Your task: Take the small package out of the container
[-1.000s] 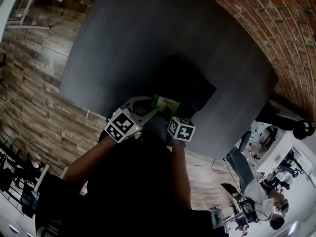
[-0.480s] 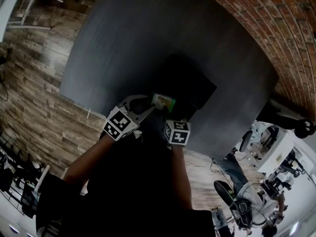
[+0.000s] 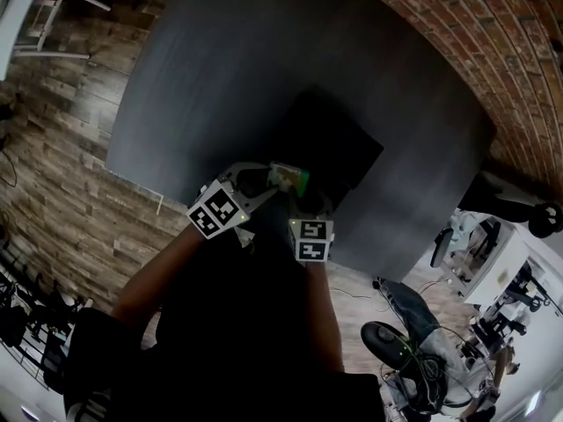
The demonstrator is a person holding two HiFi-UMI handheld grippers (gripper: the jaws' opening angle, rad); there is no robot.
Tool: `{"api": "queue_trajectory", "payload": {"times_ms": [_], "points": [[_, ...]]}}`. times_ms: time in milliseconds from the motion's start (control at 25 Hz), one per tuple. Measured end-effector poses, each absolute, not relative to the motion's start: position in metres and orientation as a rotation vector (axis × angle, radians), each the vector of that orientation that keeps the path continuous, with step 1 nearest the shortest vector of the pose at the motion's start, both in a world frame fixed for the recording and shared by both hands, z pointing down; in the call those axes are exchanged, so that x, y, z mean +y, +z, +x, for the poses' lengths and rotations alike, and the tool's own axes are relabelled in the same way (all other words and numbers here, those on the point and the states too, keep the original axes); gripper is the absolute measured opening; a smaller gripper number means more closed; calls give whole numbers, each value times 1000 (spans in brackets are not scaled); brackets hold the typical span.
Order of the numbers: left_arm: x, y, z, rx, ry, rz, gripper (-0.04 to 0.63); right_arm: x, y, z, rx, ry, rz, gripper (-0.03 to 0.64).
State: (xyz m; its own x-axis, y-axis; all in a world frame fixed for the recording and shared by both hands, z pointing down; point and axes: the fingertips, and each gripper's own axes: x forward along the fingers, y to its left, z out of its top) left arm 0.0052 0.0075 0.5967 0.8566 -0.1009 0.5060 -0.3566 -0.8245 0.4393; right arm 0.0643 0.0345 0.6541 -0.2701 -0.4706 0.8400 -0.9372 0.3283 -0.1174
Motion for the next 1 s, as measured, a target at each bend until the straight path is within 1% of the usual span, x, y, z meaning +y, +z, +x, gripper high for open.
{"api": "queue_trajectory", "payload": {"times_ms": [160, 600, 1000], "points": [[9, 610, 14, -252, 753, 2552, 153, 33, 647, 60, -1927, 704, 1209, 184], [7, 622, 32, -82, 920, 2683, 158, 31, 638, 62, -2014, 432, 1071, 181], [17, 637, 43, 122, 1040, 2704, 163, 32, 633, 59, -2059, 328, 999, 179]]}}
